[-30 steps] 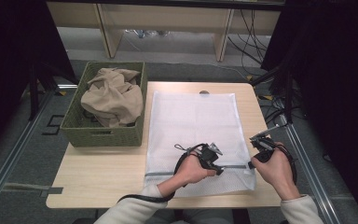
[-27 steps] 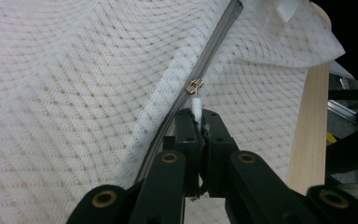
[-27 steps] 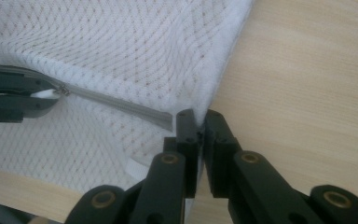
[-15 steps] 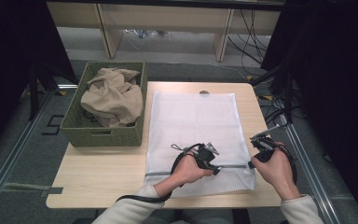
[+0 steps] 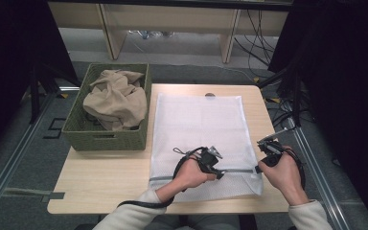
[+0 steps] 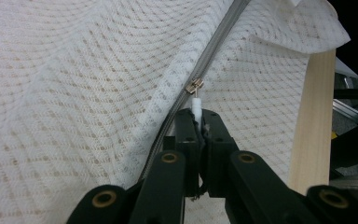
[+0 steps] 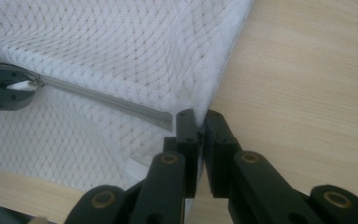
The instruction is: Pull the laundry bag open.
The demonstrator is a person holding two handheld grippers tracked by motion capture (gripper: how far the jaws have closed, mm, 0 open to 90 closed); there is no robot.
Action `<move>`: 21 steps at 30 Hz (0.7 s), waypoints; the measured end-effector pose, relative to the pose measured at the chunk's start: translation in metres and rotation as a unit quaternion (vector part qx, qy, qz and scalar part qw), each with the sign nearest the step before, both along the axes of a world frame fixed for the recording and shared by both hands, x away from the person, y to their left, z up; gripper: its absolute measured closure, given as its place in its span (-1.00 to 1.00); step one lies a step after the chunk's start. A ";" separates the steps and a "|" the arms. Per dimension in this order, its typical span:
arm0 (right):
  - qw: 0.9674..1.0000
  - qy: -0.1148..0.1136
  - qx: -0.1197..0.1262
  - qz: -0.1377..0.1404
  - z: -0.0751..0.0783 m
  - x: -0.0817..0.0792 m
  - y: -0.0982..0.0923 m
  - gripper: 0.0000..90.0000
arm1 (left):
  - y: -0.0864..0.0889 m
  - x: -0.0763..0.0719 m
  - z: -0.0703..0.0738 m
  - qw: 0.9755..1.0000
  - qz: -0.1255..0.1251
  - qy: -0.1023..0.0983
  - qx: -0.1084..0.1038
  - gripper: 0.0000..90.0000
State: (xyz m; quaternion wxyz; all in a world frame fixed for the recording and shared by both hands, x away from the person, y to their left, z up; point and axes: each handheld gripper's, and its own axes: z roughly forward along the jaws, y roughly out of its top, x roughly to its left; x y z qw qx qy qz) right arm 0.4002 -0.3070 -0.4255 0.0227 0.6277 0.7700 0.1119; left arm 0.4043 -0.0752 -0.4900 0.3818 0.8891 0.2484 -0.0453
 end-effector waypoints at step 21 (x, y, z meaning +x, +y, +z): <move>1.000 -0.001 -0.003 0.000 0.000 0.001 -0.001 0.92 | 0.011 0.001 0.000 1.000 0.007 0.000 0.002 0.93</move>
